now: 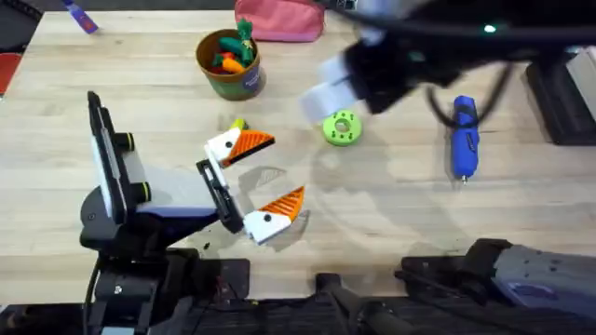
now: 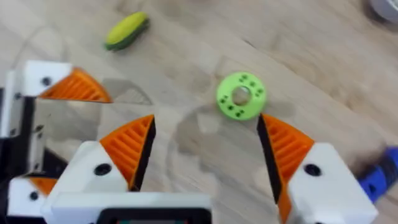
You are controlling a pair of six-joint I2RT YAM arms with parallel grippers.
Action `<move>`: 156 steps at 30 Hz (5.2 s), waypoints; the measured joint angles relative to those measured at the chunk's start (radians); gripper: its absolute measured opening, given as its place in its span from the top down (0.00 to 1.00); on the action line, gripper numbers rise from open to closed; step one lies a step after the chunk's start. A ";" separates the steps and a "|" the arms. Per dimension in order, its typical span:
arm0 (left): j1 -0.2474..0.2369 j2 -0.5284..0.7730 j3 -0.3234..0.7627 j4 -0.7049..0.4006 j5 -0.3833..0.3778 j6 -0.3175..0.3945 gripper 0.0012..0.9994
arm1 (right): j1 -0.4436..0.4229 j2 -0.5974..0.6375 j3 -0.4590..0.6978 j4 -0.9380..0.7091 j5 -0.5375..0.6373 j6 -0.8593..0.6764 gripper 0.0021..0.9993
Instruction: Pick up the gripper from the table and insert it into the empty holder that is missing its gripper. Then pick up a screw, insert it into the mounting hole, and use the screwdriver to tighten it. Finally, clean up the table by picking up the vegetable and placing it into the bucket.
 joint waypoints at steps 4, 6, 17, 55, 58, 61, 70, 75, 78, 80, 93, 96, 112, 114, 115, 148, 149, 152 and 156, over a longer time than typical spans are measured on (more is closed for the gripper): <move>0.000 0.000 0.000 0.000 0.000 0.000 0.01 | -0.080 -0.120 -0.098 0.007 0.054 0.085 0.05; 0.000 0.000 0.000 0.000 0.000 0.000 0.01 | -0.114 -0.174 -0.148 0.011 0.068 0.110 0.05; 0.000 0.000 0.000 0.000 0.000 0.000 0.01 | -0.266 -0.407 -0.388 0.058 0.085 0.156 0.05; 0.000 0.000 0.000 0.000 0.000 0.007 0.99 | -0.697 -0.333 -0.417 0.014 0.034 0.174 0.01; 0.000 0.000 0.000 0.000 0.000 0.007 0.99 | -0.781 -0.303 -0.417 0.030 0.005 0.161 0.01; 0.000 0.000 0.000 0.000 0.000 0.007 0.99 | -0.840 -0.254 -0.417 0.051 -0.015 0.138 0.01; 0.000 0.000 0.000 0.000 0.000 0.007 0.99 | -0.908 -0.062 -0.417 0.133 -0.028 0.064 0.01; 0.000 0.000 0.000 0.000 0.000 0.007 0.99 | -0.962 0.012 -0.417 0.186 -0.028 0.030 0.01; 0.000 0.000 0.000 0.000 0.000 0.007 0.99 | -0.998 0.055 -0.417 0.208 -0.028 -0.026 0.03; 0.000 0.000 0.000 0.000 0.000 0.007 0.99 | -1.015 0.085 -0.417 0.218 -0.028 -0.066 0.04; 0.000 0.000 0.000 0.000 0.000 0.007 0.99 | -1.064 0.212 -0.418 0.291 -0.029 -0.145 0.04; 0.000 0.000 0.000 0.000 0.000 0.007 0.99 | -1.064 0.243 -0.418 0.299 -0.030 -0.152 0.04; 0.000 0.000 0.000 0.000 0.000 0.007 0.99 | -1.064 0.352 -0.417 0.345 -0.036 -0.171 0.05; 0.000 0.000 0.000 0.000 0.000 0.007 0.99 | -1.064 0.352 -0.417 0.345 -0.046 -0.177 0.13; 0.000 0.000 0.000 0.000 0.000 0.007 0.99 | -1.063 0.352 -0.417 0.345 -0.053 -0.178 0.20; 0.000 0.000 0.000 0.000 0.000 0.007 0.99 | -0.858 0.050 -0.223 0.310 -0.044 -0.090 0.98; 0.000 0.000 0.000 0.000 0.000 0.007 0.99 | -0.844 0.029 -0.220 0.337 -0.051 -0.083 0.98; 0.000 0.000 0.000 0.000 0.000 0.007 0.99 | -0.797 -0.038 -0.216 0.436 -0.095 -0.071 0.98; 0.000 0.000 0.000 0.000 0.000 0.007 0.99 | -0.734 -0.113 -0.216 0.556 -0.179 -0.059 0.98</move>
